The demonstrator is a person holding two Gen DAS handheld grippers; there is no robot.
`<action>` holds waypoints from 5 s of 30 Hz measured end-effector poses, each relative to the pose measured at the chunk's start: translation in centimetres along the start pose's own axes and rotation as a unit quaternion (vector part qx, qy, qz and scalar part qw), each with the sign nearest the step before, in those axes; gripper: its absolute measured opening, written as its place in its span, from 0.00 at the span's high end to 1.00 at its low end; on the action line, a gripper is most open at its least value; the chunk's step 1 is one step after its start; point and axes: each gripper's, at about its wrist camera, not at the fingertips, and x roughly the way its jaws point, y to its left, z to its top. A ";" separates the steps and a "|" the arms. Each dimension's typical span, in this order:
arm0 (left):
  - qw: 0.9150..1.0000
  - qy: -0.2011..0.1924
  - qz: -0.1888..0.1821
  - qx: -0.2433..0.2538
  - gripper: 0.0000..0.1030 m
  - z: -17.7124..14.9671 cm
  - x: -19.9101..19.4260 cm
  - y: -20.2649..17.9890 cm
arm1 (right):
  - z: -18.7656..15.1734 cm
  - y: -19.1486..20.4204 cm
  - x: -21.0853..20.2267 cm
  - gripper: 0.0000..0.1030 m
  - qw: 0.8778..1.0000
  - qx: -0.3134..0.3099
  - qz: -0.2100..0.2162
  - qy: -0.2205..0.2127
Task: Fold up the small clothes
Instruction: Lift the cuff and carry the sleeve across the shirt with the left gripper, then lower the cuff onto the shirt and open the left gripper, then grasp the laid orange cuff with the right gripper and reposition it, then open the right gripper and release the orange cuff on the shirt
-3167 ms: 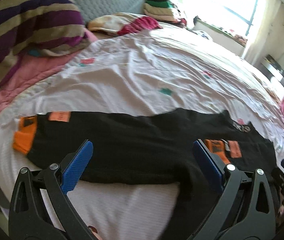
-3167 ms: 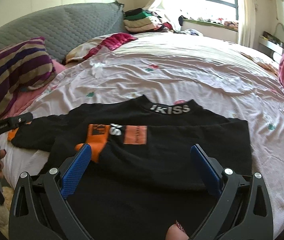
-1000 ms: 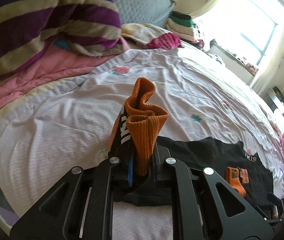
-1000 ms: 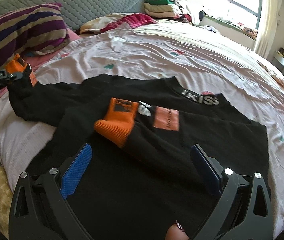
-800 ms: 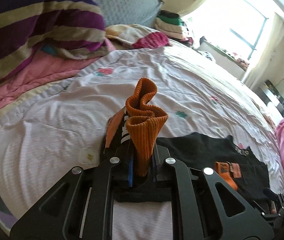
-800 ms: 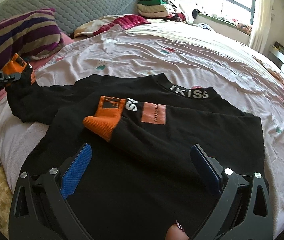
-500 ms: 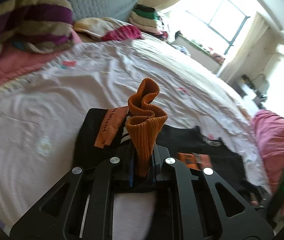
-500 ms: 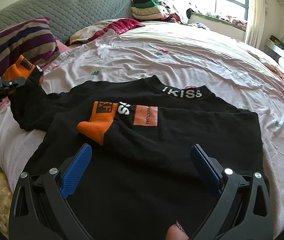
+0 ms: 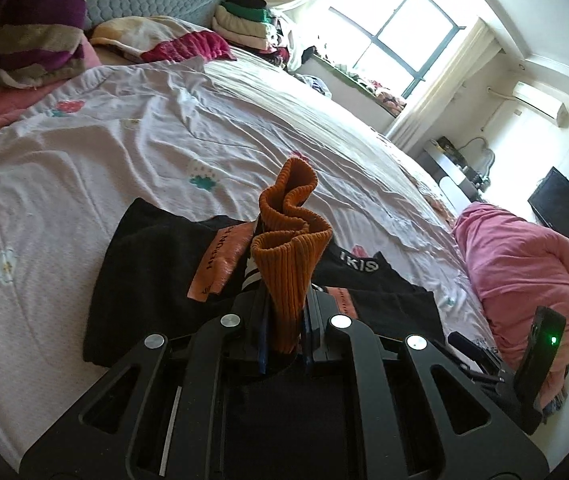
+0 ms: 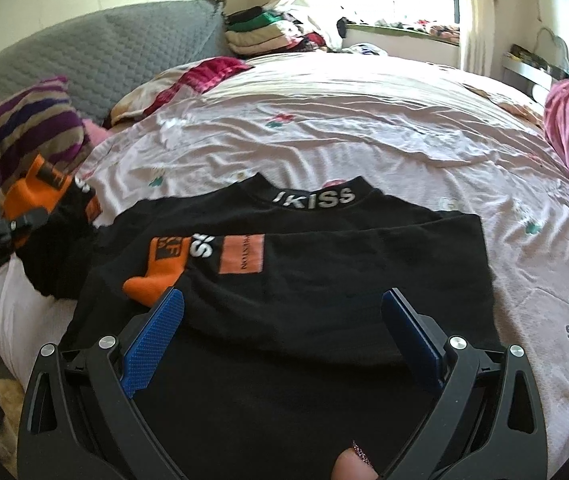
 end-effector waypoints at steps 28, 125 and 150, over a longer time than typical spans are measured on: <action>0.995 0.059 -0.048 0.065 0.95 -4.5 6.4 -8.3 | 1.1 -8.6 -3.5 0.05 0.991 0.124 -0.031 -0.031; 0.980 0.098 0.082 0.154 0.59 -2.7 10.9 -5.8 | 0.9 -9.2 -0.1 0.69 0.999 0.023 -0.041 0.006; 0.970 0.148 0.104 0.164 0.59 -4.3 11.9 -4.9 | -1.8 -7.6 3.4 0.57 0.996 0.014 0.008 0.088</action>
